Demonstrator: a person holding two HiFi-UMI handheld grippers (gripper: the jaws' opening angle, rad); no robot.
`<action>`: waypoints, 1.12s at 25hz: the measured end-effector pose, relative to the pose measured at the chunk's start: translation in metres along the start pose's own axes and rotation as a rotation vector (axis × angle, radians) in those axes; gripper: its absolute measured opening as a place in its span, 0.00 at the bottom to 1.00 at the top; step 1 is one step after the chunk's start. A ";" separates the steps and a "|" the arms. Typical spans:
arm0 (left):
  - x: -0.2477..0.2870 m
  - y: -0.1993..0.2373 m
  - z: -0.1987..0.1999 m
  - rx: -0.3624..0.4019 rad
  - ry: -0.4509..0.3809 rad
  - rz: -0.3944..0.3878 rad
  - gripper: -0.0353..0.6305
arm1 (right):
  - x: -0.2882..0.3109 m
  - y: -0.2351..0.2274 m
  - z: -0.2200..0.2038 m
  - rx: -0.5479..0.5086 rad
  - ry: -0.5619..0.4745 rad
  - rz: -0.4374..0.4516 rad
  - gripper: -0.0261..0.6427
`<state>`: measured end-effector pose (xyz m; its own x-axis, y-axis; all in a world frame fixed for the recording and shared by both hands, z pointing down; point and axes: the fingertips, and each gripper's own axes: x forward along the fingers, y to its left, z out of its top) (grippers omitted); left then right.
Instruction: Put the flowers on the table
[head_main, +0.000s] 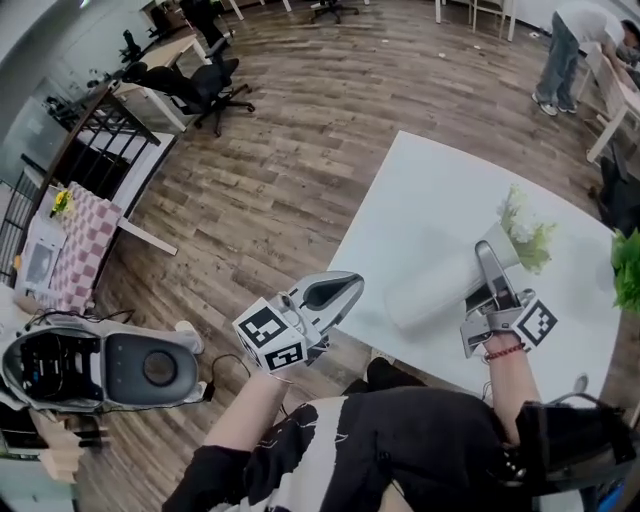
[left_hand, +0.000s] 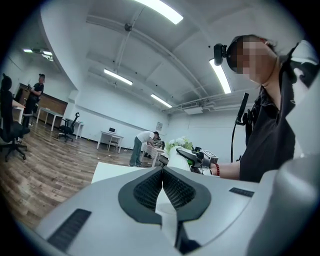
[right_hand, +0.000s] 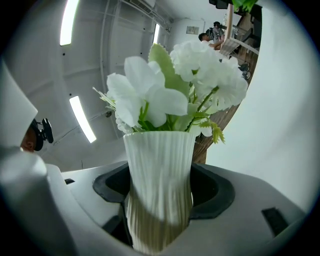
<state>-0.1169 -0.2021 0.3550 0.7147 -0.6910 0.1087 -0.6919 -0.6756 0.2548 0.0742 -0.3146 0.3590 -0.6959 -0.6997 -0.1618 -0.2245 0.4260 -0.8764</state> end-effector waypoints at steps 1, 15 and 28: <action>0.007 0.006 -0.001 0.002 0.014 -0.008 0.08 | 0.006 -0.007 0.001 0.013 -0.014 0.000 0.54; 0.080 0.101 -0.014 -0.038 0.129 -0.113 0.08 | 0.091 -0.097 0.025 0.064 -0.156 -0.129 0.54; 0.109 0.160 -0.029 -0.105 0.126 -0.039 0.08 | 0.128 -0.100 0.043 -0.096 -0.236 -0.151 0.54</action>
<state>-0.1467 -0.3779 0.4351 0.7525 -0.6227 0.2144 -0.6536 -0.6661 0.3594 0.0365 -0.4716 0.4065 -0.4745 -0.8685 -0.1435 -0.3852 0.3515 -0.8533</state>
